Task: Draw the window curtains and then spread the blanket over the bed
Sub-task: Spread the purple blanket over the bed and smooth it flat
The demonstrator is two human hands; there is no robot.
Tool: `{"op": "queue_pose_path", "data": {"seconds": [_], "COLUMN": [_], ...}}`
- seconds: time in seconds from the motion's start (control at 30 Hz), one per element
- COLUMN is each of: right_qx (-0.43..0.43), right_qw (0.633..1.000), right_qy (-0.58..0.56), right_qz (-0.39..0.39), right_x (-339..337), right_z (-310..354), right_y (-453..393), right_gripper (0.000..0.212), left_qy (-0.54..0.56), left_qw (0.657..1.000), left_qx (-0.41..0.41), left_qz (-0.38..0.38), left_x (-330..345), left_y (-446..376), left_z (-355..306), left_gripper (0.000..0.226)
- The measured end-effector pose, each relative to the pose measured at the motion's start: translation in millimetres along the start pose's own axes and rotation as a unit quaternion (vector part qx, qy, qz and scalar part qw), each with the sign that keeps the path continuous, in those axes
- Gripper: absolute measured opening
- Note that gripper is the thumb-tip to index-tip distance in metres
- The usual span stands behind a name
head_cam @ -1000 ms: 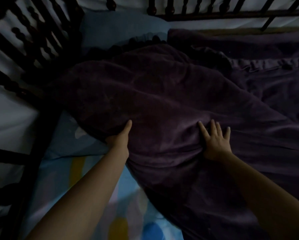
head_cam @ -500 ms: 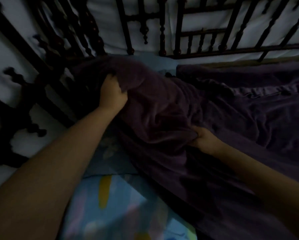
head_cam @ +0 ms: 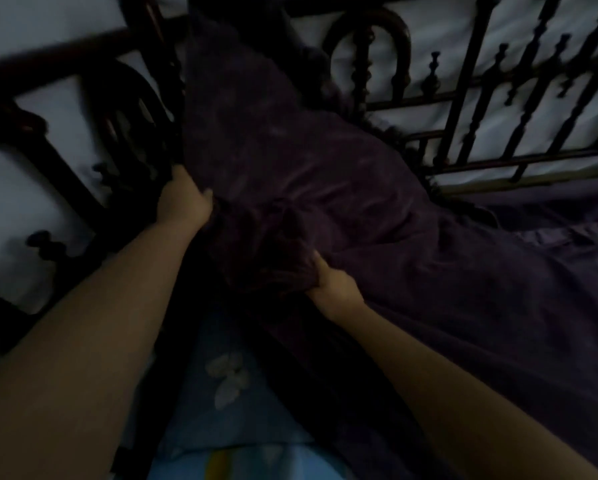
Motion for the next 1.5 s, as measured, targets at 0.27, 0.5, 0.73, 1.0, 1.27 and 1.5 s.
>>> {"op": "queue_pose_path", "data": {"seconds": [0.27, 0.5, 0.73, 1.0, 1.27, 1.5], "right_qx": [0.041, 0.062, 0.019, -0.007, 0.022, 0.267], "right_qw": [0.953, 0.942, 0.936, 0.898, 0.859, 0.759], "right_qy": [0.286, 0.307, 0.318, 0.394, 0.432, 0.397], "right_qz": [0.094, 0.117, 0.152, 0.198, 0.275, 0.442], "right_x": [110.6, 116.0, 85.5, 17.2, -17.7, -25.8], "right_z": [-94.0, -116.6, -108.0, -193.8, -276.8, -397.3], "right_y": [-36.9, -36.0, 45.4, 220.1, 380.8, 556.4], "right_gripper": [0.069, 0.064, 0.083, 0.074, 0.084, 0.139], "left_qy": [-0.128, -0.140, -0.137, -0.195, -0.186, -0.184], "left_qw": [0.956, 0.953, 0.928, 0.887, 0.866, 0.860], "left_qx": [-0.048, 0.018, 0.052, 0.080, 0.071, 0.017], "left_qz": [0.260, 0.268, 0.343, 0.411, 0.458, 0.475], "left_x": [208.7, 229.4, 220.5, 234.2, 266.9, 293.9], "left_y": [104.6, 128.4, 221.0, 348.6, 486.1, 598.3], "left_z": [129.0, 134.4, 112.0, 69.1, 17.1, -10.9], "left_gripper": [0.039, 0.031, 0.032, 0.039, 0.035, 0.035]}}
Point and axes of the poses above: each hand's wrist, its own y-axis away from the middle knuckle, its own x-axis out of the palm, z = x × y, the point moved 10 cm from there along -y, towards the middle knuckle, and after that the axes turned 4 degrees about -x, right-handed, at the moved point
